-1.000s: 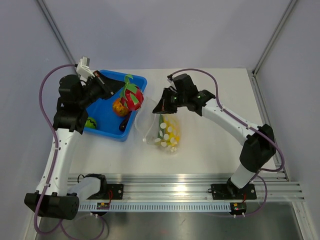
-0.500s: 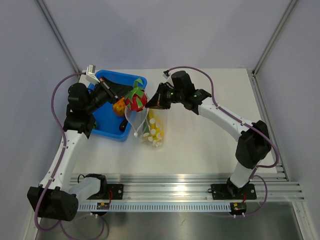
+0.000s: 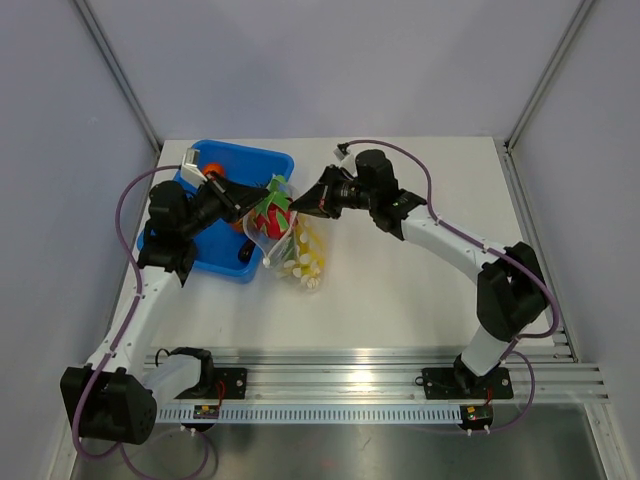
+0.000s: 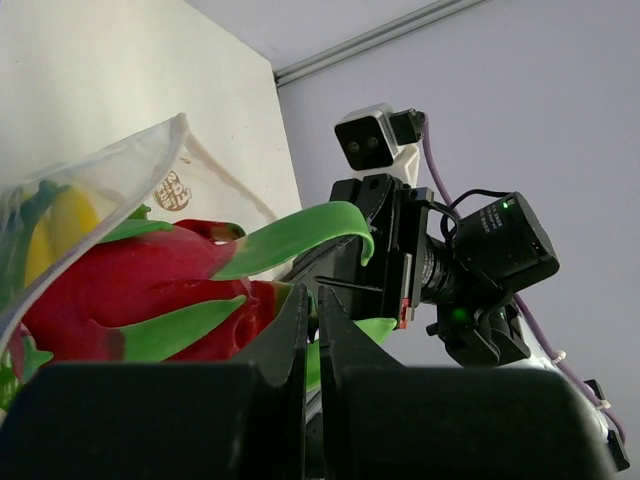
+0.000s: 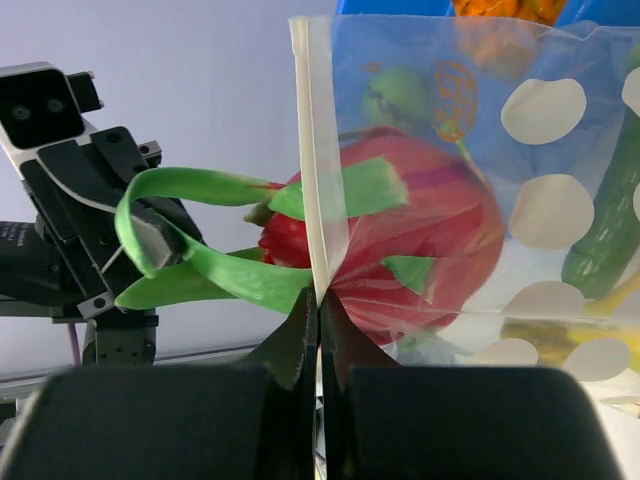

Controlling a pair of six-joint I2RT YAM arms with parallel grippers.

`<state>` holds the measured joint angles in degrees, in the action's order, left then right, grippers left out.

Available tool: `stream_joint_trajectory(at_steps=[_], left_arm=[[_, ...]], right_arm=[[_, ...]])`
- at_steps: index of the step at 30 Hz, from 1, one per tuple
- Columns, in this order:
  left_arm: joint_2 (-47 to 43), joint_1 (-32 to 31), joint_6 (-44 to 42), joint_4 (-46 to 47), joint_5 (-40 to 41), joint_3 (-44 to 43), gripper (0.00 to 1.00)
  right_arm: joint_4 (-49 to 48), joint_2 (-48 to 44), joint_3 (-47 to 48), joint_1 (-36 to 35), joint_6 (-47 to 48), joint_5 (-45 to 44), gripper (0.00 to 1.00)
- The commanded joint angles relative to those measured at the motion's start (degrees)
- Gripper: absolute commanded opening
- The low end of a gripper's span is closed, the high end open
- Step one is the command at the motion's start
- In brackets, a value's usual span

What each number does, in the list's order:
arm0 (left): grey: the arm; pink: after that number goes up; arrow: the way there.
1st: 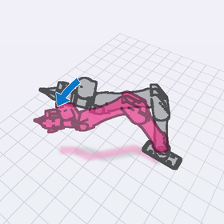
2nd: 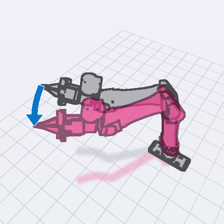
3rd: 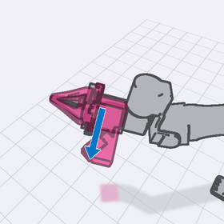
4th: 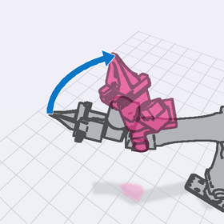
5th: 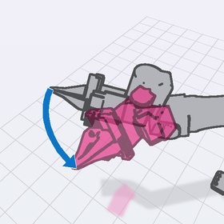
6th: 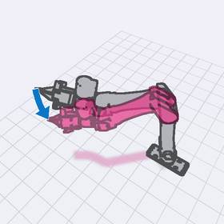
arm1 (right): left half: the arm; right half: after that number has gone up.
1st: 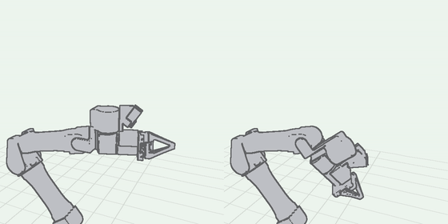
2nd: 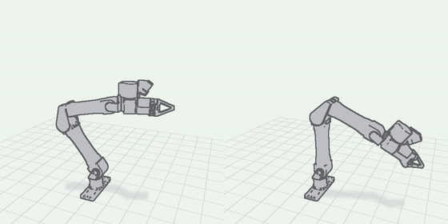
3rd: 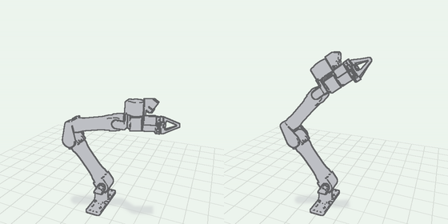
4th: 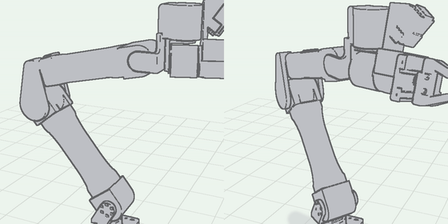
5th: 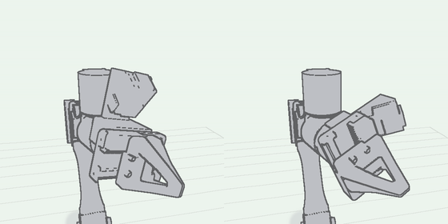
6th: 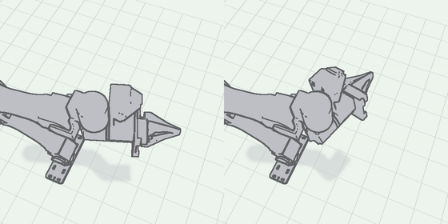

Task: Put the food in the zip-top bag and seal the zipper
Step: Place the fake fruit in the zipper food storage bag.

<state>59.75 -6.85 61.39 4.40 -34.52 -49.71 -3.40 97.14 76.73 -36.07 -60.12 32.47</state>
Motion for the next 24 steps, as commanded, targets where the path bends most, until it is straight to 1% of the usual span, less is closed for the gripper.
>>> stream_joint_trajectory(at_steps=[1,5,6,7,8,9,10,11,12,14,16,17,18,20,22,23,24], left_arm=[[-0.77,-0.27,-1.79,3.95,-1.07,-1.00,0.00],[1.07,-1.58,-7.49,-3.15,-0.98,-3.36,0.00],[2.29,-2.02,-10.38,-3.96,-1.51,-4.16,0.14],[2.91,-2.46,-11.97,-4.23,-3.51,-4.86,0.73],[3.70,-3.33,-14.77,-7.45,-4.49,-7.04,0.89],[4.41,-3.87,-16.11,-9.22,-5.20,-8.28,0.98],[4.41,-4.22,-17.77,-11.41,-5.12,-9.60,0.99],[3.89,-4.66,-21.36,-15.52,-4.59,-12.40,0.99],[3.19,-4.66,-22.87,-17.22,-3.98,-13.47,0.99],[-0.06,-4.66,-25.60,-21.34,-0.47,-15.49,0.95],[-2.43,-4.57,-28.85,-24.34,5.22,-17.52,0.84],[-2.62,-4.57,-31.21,-27.31,6.91,-17.96,0.78],[-2.70,-4.57,-32.11,-28.56,8.06,-18.31,0.70],[-1.57,-4.75,-35.17,-32.33,11.31,-17.96,0.66],[-0.86,-4.66,-36.85,-33.84,13.42,-15.61,0.70],[-0.86,-4.84,-37.99,-34.28,13.78,-14.55,0.75],[-0.77,-4.92,-38.44,-34.11,14.22,-13.49,0.84]], right_arm=[[-7.59,-4.33,-0.09,0.65,-2.29,1.72,0.00],[-7.68,-5.65,-0.35,1.27,-2.37,1.72,0.00],[-7.59,-5.74,-0.26,1.27,-2.29,1.81,0.00],[-7.59,-5.91,-0.18,1.36,-2.28,1.90,0.00],[-7.50,-5.91,-0.09,1.36,-2.28,1.90,0.00],[-7.41,-6.00,-0.18,1.45,-2.28,1.90,0.00],[-7.32,-6.00,-0.35,1.36,-2.28,1.90,0.00],[-7.24,-6.00,-0.61,1.53,-2.20,1.90,0.00],[-7.24,-6.00,-0.88,1.71,-2.20,1.90,0.00],[-7.15,-6.18,-1.49,1.88,-2.02,1.98,0.00],[-6.97,-6.44,-2.02,2.06,-1.94,2.07,0.00],[-6.71,-6.53,-2.02,2.15,-1.93,2.33,0.00],[-6.45,-6.53,-2.02,2.15,-1.67,2.42,0.00],[-4.87,-6.88,-2.02,2.15,-0.62,2.51,0.00],[-3.55,-7.32,-2.11,2.15,0.87,2.51,0.00],[-2.15,-7.58,-2.20,2.15,1.40,2.60,0.00],[-1.62,-7.84,-2.28,2.15,2.19,2.60,0.00]])
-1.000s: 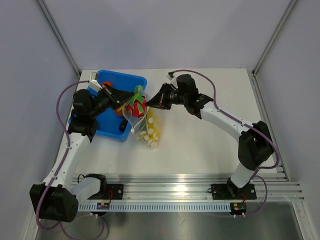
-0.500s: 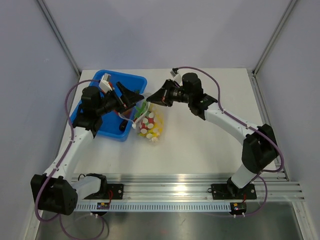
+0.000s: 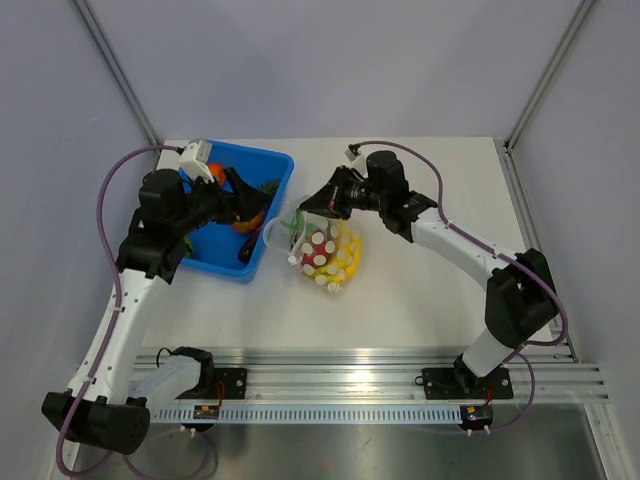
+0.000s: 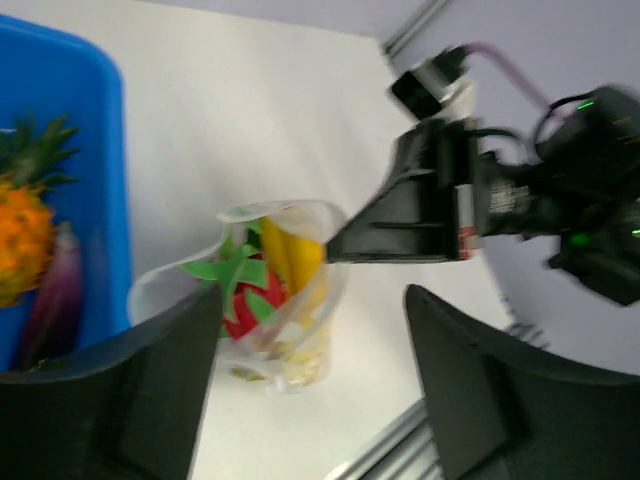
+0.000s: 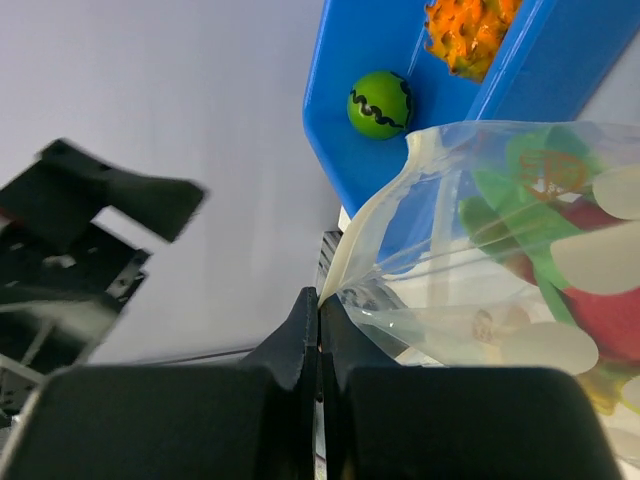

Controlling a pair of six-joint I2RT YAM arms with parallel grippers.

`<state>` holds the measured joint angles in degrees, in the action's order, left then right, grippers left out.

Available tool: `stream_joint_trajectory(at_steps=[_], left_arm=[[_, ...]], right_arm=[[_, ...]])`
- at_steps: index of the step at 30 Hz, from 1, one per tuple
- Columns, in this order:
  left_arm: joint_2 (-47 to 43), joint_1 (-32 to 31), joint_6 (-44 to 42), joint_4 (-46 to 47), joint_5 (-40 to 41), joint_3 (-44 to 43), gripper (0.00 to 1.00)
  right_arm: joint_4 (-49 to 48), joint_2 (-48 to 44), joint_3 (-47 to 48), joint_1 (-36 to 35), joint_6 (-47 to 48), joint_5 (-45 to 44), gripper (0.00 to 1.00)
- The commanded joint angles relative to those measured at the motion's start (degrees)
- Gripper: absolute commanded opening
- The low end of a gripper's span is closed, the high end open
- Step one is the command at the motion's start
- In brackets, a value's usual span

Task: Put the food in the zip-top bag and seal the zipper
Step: Place the fake fruit in the zipper food storage bag, then zip the zipper food storage bag at the center of the board.

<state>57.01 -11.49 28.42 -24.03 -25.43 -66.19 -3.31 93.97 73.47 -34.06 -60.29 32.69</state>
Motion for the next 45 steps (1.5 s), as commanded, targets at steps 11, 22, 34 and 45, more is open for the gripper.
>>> stream_joint_trajectory(at_steps=[11,22,34,45], left_arm=[[5.56,-2.83,-8.21,-1.90,8.38,10.12,0.74],[8.99,-8.72,-7.68,9.08,5.04,13.56,0.75],[20.33,-12.51,-3.57,7.68,5.49,4.67,0.00],[15.24,-12.51,14.89,9.36,2.21,2.47,0.00]], right_arm=[[3.04,-7.66,-1.05,0.14,6.24,4.49,0.00],[6.47,-9.69,-2.28,0.14,8.78,5.98,0.00],[27.87,-10.12,5.27,0.40,21.95,0.74,0.32],[28.29,-34.19,-12.26,-7.41,49.17,-32.33,0.62]])
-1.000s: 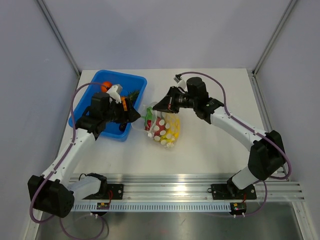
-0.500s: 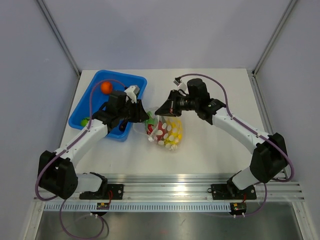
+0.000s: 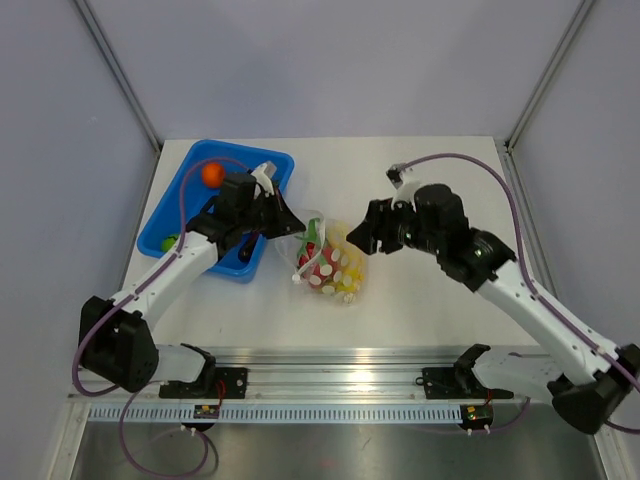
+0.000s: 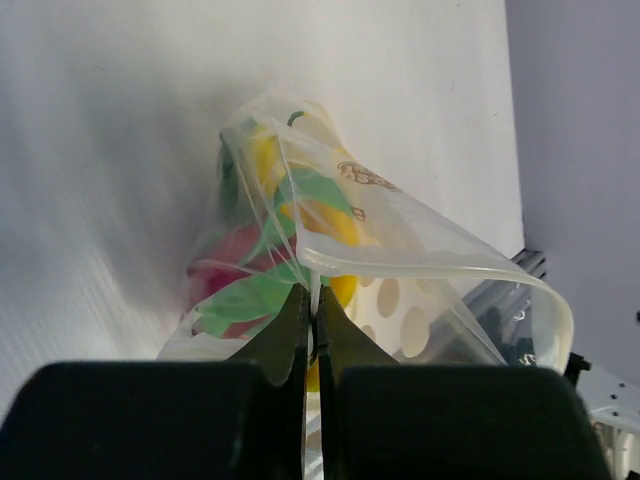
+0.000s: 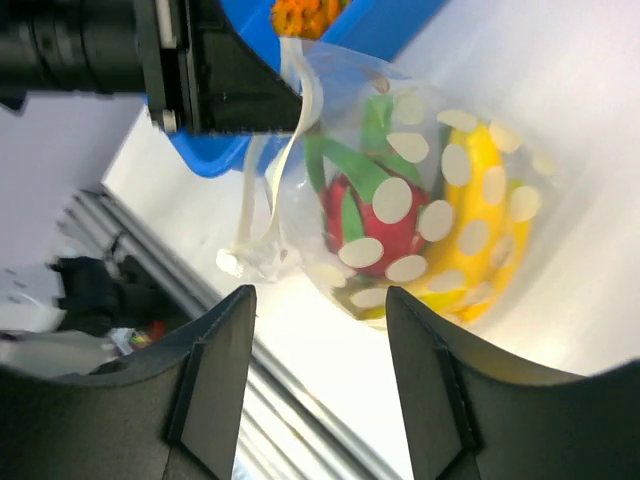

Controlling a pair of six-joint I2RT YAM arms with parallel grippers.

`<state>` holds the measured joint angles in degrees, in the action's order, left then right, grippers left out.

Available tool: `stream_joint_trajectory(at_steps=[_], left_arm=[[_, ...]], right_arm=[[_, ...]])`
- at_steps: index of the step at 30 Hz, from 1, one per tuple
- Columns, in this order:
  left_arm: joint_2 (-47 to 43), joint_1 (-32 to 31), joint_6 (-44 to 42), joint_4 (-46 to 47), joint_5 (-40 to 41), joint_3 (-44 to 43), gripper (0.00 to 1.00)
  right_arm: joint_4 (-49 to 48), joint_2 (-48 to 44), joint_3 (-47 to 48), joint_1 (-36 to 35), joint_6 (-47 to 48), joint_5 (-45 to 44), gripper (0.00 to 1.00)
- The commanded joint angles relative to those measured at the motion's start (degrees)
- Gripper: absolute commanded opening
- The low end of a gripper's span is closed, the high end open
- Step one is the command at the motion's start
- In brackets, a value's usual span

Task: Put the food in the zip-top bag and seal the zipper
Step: Zip the zipper food storage bag at the center of the board.

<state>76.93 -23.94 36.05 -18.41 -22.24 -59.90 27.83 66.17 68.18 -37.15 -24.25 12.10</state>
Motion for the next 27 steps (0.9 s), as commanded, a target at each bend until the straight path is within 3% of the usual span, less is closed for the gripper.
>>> stream_joint_trajectory(at_steps=[1,4,8,12,16,22,27], left_arm=[[-5.29,-0.05,9.89,4.08,-0.27,-3.21,0.00],[-7.84,-0.22,15.69,5.93,1.67,-1.28,0.00],[-11.35,-1.63,22.03,5.67,6.93,0.66,0.00],[-12.76,-3.04,24.24,1.38,14.05,0.22,0.00],[-12.77,-3.21,24.68,-1.71,16.17,-0.74,0.00],[-13.64,-3.30,24.86,-5.22,18.90,-1.53,0.00],[-14.52,-3.30,24.42,-8.65,21.45,-2.59,0.00]], right_arm=[[-6.35,-10.06,-9.10,-6.69,14.57,-14.70,0.61],[-11.20,-14.31,-15.35,-10.21,18.27,-19.10,0.57],[-15.96,-13.88,-19.74,-22.48,21.51,-30.18,0.56],[-22.29,-8.72,-20.37,-33.91,23.90,-42.83,0.59],[-30.00,-2.46,-19.41,-41.86,27.06,-56.02,0.61],[-41.44,7.46,-18.97,-46.87,25.31,-60.61,0.67],[-43.48,16.16,-14.40,-48.19,21.53,-59.83,0.70]])
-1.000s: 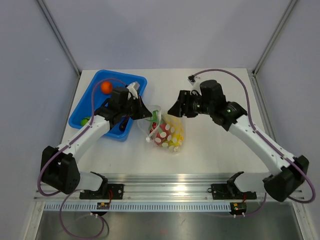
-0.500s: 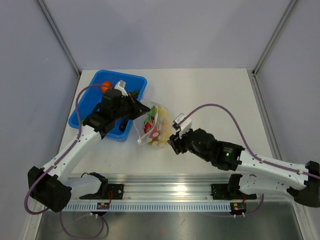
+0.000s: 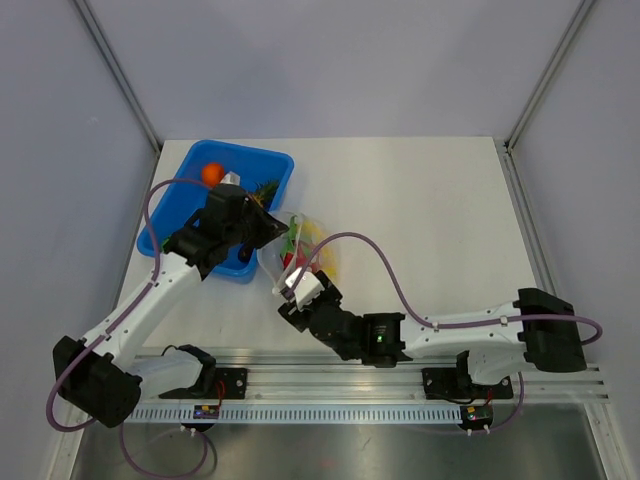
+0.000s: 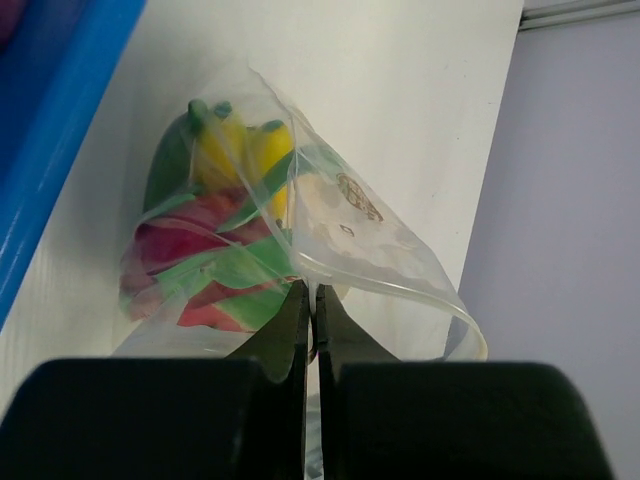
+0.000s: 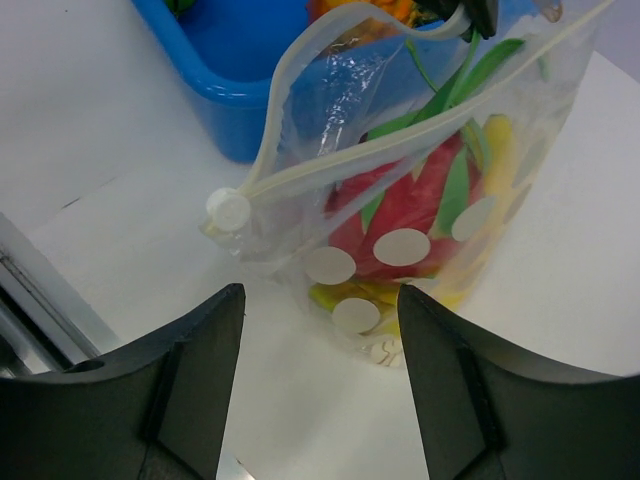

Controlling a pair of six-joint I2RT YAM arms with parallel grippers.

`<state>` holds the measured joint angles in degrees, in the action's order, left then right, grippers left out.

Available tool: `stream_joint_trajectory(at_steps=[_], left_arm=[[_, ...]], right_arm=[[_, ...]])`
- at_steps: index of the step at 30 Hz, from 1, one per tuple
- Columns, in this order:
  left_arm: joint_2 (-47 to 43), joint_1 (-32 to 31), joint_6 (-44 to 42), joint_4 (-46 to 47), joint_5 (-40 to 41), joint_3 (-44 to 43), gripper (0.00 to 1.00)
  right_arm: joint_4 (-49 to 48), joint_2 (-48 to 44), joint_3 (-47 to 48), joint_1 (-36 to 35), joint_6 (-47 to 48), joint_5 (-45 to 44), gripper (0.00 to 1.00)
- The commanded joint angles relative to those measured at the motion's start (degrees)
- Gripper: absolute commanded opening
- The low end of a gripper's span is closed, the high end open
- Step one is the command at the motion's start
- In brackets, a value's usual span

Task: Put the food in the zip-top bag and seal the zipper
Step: Zip the zipper food storage bag at the center of the board.

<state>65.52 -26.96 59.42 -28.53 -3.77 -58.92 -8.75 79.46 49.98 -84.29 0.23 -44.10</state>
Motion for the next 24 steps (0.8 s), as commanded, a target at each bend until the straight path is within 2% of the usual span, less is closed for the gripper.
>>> stream_joint_trajectory(at_steps=[1,6,14,18,19,20,22,24], left_arm=[[-3.29,-0.29,0.96,1.12,3.41,-3.75,0.00],[-3.73,-0.29,1.05,-0.55,5.00,-3.66,0.00],[-4.52,-0.29,2.02,-1.08,5.78,-3.49,0.00],[-5.66,-0.20,2.19,-1.35,6.41,-3.31,0.00],[-5.84,-0.11,2.11,-1.61,6.49,-3.57,0.00],[-6.01,-0.20,2.02,-2.13,6.67,-3.66,0.00],[-6.54,-0.20,1.84,-2.40,7.11,-3.40,0.00],[-7.42,-0.20,1.58,-2.32,7.29,-2.96,0.00]], right_arm=[[-7.24,3.59,4.16,-1.05,-3.56,-1.71,0.70],[-7.59,7.80,6.36,-1.49,-6.12,-0.37,0.71],[-17.78,15.98,8.03,-1.75,-0.59,-12.41,0.67],[-19.46,17.22,7.95,-1.75,1.18,-14.35,0.41],[-19.55,16.78,7.60,-1.75,0.92,-14.44,0.22],[-19.55,16.26,6.29,-1.67,0.39,-14.44,0.14],[-20.16,13.36,4.35,-0.79,0.12,-13.83,0.04],[-19.46,8.45,1.63,0.26,-2.42,-12.95,0.00]])
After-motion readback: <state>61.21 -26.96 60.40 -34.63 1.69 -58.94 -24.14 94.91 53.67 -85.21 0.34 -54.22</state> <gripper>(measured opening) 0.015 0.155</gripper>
